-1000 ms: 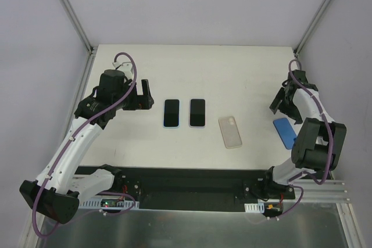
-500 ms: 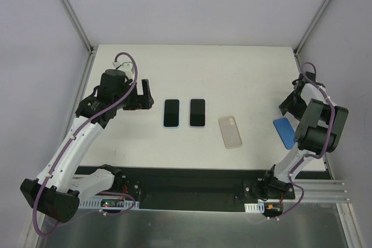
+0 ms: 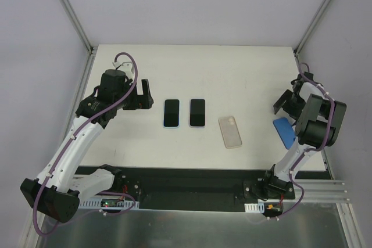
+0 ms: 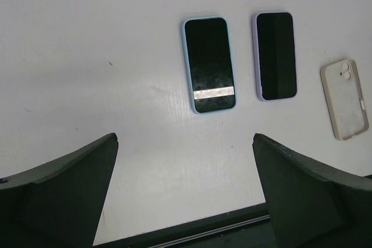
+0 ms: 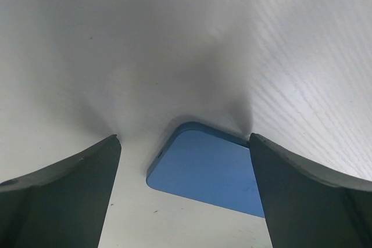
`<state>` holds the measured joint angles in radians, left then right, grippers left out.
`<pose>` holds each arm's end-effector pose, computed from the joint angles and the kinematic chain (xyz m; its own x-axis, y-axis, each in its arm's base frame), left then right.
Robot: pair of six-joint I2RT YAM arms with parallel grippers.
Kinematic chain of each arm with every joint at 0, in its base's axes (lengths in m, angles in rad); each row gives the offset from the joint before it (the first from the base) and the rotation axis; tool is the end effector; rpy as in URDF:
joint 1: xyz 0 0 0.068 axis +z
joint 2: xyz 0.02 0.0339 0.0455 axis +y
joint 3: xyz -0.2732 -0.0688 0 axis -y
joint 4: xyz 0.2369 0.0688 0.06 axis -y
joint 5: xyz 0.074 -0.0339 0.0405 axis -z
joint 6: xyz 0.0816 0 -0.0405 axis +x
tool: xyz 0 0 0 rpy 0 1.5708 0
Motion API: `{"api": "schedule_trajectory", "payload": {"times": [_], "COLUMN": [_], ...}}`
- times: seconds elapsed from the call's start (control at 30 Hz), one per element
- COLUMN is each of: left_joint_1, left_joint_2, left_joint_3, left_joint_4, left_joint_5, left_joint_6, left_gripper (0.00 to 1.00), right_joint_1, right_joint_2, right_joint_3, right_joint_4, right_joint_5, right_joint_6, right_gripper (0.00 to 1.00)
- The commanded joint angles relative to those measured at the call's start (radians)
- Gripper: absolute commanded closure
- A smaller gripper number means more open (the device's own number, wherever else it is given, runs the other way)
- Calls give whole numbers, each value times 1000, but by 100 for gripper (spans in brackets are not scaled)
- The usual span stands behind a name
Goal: Put the phone into the phone case
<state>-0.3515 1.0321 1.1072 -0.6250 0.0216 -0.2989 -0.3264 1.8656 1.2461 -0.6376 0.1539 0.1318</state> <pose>0.2287 -0.0857 0.3443 -0.5754 -0.1026 -0.8114 0.2010 0.9439 -0.2618 0.3510 -0.1320 0.1391 -0.8456 0.4234 -0.3251 0.4769 0.8728 -0.1040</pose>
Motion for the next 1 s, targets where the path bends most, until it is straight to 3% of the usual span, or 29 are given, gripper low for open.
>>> {"api": "schedule_trajectory", "payload": {"times": [0.0,0.27,0.6,0.73,0.87,0.93,0.97], "left_joint_1": [5,5,5,5,5,5,5], "left_joint_2": [-4,-17,-33,-35,-35,-44,-47], "left_joint_3": [-3,-4,-9,-10,-10,-12,-13], "left_joint_4": [21,22,24,28,28,28,31], "left_joint_5": [-8,-3,15,35,49,49,49], "left_joint_6": [-5,-6,-11,-13,-16,-16,-17], "left_gripper": [1,1,1,1,1,1,1], "right_joint_1": [36,127,274,276,247,236,228], "right_joint_2": [-5,-63,-277,-391,-560,-631,-635], "right_joint_3": [-2,-94,-227,-261,-356,-376,-372], "right_joint_4": [9,38,6,-37,-25,-42,-66], "right_joint_5": [-135,-300,-310,-170,-15,53,143], "right_joint_6": [-58,-106,-164,7,318,397,435], "right_gripper": [6,6,5,7,2,2,2]}}
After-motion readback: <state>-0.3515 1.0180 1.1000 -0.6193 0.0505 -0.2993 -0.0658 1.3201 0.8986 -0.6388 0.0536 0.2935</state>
